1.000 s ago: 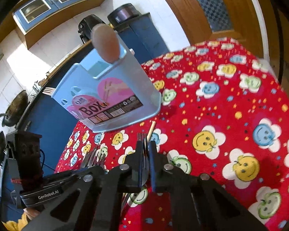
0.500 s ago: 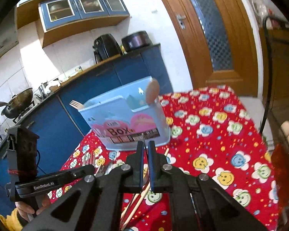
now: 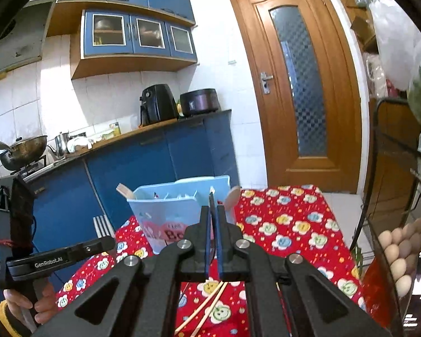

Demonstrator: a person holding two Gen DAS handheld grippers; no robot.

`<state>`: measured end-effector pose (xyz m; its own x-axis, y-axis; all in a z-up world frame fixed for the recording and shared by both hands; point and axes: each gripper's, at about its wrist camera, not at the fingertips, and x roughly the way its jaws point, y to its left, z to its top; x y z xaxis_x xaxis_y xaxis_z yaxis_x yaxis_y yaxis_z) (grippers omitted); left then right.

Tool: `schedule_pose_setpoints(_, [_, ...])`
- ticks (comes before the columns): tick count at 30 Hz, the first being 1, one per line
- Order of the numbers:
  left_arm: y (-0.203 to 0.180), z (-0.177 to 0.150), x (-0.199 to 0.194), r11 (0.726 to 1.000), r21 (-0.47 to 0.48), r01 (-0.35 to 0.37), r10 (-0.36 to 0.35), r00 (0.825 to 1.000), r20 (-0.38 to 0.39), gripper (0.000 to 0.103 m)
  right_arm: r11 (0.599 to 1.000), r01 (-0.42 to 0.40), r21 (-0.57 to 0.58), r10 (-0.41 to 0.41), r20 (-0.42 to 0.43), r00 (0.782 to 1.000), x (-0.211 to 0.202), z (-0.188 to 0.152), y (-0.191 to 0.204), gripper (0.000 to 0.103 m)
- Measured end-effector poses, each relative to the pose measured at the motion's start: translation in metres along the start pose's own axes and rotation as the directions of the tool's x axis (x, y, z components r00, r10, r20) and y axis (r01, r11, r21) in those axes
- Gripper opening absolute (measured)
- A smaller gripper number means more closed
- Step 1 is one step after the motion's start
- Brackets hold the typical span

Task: Organize utensils
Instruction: 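Lower the forks into the blue box and open both tools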

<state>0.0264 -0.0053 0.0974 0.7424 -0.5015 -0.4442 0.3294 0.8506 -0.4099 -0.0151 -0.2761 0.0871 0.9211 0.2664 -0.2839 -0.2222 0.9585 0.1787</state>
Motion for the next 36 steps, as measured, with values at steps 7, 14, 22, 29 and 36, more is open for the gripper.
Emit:
schedule_pose_setpoints(7, [-0.007,0.023,-0.014,1.000,0.027,0.016,-0.018,0.998,0.055,0.001,1.000,0.019,-0.020,-0.019,0.020,1.000,-0.001,0.015,0.004,0.004])
schedule_pose_setpoints(14, [-0.020,0.061,-0.034,0.996,0.085,0.006,-0.018,0.990,0.137,0.001,0.999,0.027,-0.040,-0.026,0.024,0.999,0.000,0.025,0.008,0.004])
schedule_pose_setpoints(22, [-0.035,0.112,-0.043,0.986,0.151,-0.072,0.034,0.971,0.238,0.001,0.999,0.031,-0.045,-0.030,0.026,0.999,0.001,0.031,0.010,0.004])
schedule_pose_setpoints(29, [-0.018,0.149,-0.023,0.988,0.111,-0.108,0.076,0.961,0.264,0.001,0.997,0.041,-0.058,-0.039,0.031,0.999,0.003,0.037,0.010,0.004])
schedule_pose_setpoints(36, [-0.004,0.165,0.006,0.989,0.087,-0.123,0.097,0.962,0.255,0.001,0.991,0.082,-0.104,-0.074,0.077,0.994,0.009,0.066,0.015,0.004])
